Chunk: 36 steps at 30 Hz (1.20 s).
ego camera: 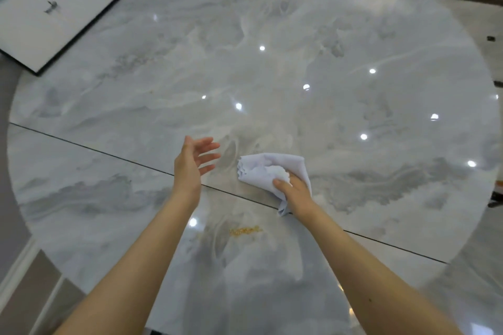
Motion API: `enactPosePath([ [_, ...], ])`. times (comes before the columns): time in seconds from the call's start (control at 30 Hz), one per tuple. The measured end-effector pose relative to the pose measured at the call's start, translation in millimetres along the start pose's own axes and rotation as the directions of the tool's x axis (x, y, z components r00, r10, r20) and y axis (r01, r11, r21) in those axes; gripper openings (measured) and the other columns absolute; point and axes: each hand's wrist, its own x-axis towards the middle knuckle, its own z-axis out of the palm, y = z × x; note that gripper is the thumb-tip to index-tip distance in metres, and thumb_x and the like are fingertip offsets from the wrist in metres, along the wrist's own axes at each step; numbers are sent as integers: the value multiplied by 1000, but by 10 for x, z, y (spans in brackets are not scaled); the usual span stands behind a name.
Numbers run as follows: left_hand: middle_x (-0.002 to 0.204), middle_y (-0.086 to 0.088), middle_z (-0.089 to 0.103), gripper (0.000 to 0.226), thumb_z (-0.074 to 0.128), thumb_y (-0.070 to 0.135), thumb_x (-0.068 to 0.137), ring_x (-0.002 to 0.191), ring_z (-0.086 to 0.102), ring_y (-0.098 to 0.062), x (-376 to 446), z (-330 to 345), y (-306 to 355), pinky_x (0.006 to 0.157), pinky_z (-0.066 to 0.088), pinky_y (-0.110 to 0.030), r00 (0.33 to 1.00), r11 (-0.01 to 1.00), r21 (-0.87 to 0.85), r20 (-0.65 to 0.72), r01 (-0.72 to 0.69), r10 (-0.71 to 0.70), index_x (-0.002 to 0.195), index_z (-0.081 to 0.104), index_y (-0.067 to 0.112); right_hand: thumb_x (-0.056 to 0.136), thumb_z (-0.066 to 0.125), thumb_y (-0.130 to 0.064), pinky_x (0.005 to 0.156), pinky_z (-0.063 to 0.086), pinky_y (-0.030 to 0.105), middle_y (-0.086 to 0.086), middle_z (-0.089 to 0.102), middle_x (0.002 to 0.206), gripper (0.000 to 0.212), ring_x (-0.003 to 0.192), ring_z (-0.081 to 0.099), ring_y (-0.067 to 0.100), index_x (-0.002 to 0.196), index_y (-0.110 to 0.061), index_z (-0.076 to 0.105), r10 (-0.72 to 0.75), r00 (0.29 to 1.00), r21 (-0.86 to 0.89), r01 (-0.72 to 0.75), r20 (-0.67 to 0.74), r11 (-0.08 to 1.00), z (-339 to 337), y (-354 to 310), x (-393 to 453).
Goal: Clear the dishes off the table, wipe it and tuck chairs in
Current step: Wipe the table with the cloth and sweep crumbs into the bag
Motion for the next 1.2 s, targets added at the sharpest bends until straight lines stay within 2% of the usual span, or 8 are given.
enactPosePath([
  [0.2, 101, -3, 70, 52, 20, 45, 100, 87, 66, -19, -128, -216, 5, 73, 48, -30, 998, 1000, -20, -62, -16, 15, 99, 64, 18, 94, 52, -17, 75, 50, 16, 5, 58, 116, 26, 99, 59, 29, 119, -11, 55, -7, 993, -17, 9, 114, 1000, 187, 122, -264],
  [0.27, 102, -3, 70, 51, 20, 45, 100, 87, 66, -19, -149, -255, 31, 73, 48, -30, 997, 999, -28, -73, -20, 18, 99, 65, 19, 91, 54, -25, 62, 55, 33, 13, 67, 95, 34, 71, 67, 37, 119, -6, 57, 72, 984, 4, -74, 161, 997, 212, 104, -348],
  [0.33, 103, -4, 70, 51, 20, 44, 101, 87, 66, -20, -151, -267, 65, 73, 48, -30, 997, 999, -37, -78, -29, 26, 99, 64, 18, 83, 57, -30, 40, 46, 22, 10, 64, 62, 40, 37, 57, 21, 113, -4, 58, 155, 975, 105, -173, 160, 979, 196, 37, -383],
  [0.47, 99, -2, 70, 51, 21, 43, 101, 85, 66, -19, -60, -265, 118, 73, 49, -30, 998, 998, -59, -62, -31, 27, 100, 64, 16, 92, 51, -24, 60, 50, 24, 5, 69, 72, 27, 66, 64, 18, 112, -8, 57, 272, 962, 555, -235, 16, 798, 78, -96, -299],
  [0.83, 96, -1, 69, 49, 21, 40, 102, 82, 65, -17, 657, -277, 333, 75, 48, -31, 1000, 997, -76, 1, 6, -6, 96, 64, 17, 95, 42, -26, 56, 55, 26, -2, 74, 69, 22, 62, 70, 17, 98, -15, 61, 202, 871, 825, 315, -448, 469, -389, -980, 413],
  [1.0, 97, -2, 70, 50, 20, 40, 102, 86, 65, -19, 969, -304, 291, 77, 48, -32, 1000, 999, -33, 10, 18, -18, 94, 65, 19, 93, 44, -37, 66, 47, 27, 7, 67, 67, 39, 43, 59, 12, 122, -11, 49, 208, 656, 548, 368, -726, 751, -559, -1148, 986],
  [1.1, 97, -3, 69, 50, 20, 39, 102, 84, 64, -19, 1111, -296, 236, 77, 48, -32, 999, 999, -30, 8, 37, -37, 93, 65, 18, 98, 34, -36, 81, 44, 25, 1, 57, 35, 44, 54, 59, 15, 134, -11, 39, 148, 722, 383, 173, -676, 907, -538, -1111, 1283],
  [1.2, 97, -3, 69, 50, 20, 38, 102, 83, 64, -18, 1246, -295, 152, 75, 47, -32, 998, 998, -30, 7, 58, -58, 94, 65, 18, 98, 36, -32, 85, 45, 27, 2, 61, 57, 28, 63, 50, 15, 108, -11, 52, 91, 779, 160, 12, -621, 987, -447, -981, 1587],
])
